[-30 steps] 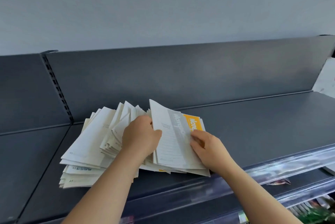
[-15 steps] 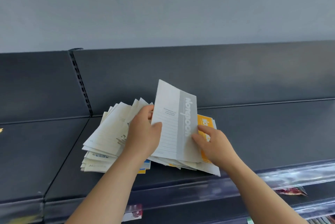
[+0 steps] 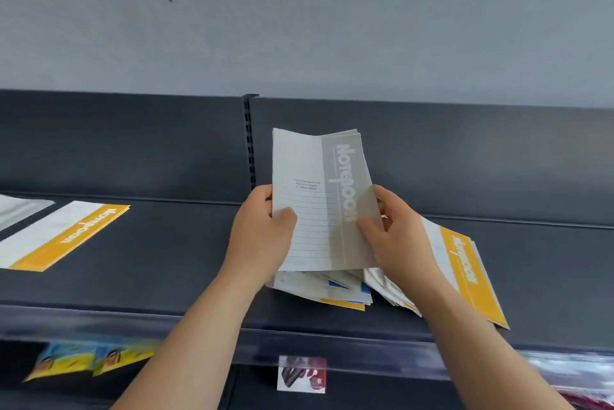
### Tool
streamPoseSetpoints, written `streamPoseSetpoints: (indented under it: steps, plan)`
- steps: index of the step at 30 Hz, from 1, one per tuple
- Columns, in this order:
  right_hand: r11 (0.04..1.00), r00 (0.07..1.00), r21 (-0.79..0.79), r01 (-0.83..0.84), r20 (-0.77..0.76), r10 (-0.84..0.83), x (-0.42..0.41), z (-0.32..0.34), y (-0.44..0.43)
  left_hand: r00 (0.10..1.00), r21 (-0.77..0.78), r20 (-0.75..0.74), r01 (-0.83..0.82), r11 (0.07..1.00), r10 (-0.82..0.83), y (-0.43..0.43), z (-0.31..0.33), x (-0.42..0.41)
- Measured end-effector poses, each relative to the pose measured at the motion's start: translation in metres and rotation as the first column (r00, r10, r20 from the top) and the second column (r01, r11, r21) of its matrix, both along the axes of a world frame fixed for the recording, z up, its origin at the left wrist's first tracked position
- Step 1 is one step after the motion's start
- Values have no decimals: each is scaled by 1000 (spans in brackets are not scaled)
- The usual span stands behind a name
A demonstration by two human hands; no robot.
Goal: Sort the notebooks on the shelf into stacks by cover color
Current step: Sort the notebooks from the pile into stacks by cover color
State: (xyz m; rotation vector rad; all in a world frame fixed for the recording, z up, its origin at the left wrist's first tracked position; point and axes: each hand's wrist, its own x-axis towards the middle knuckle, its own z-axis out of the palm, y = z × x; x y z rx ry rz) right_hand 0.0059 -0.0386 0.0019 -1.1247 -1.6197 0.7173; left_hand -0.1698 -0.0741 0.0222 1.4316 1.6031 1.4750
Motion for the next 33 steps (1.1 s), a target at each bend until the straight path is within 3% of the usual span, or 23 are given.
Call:
streamPoseSetpoints:
  steps: [5, 8, 19, 33]
  plan:
    - [996, 996, -14, -87, 1, 87, -78, 4, -11, 994, -107, -69, 79, 991, -87, -30, 2, -77]
    - [991, 991, -22, -131, 21, 131, -133, 4, -20, 995, -149, -31, 94, 984, -99, -49, 4, -131]
    - [973, 975, -114, -201, 72, 210, -323, -25, -41, 937, -139, -292, -239, 961, 190, -92, -19, -321]
    - [929, 924, -209, -307, 168, 343, -486, -44, -11, 873, -126, -324, -422, 898, 365, -79, -51, -475]
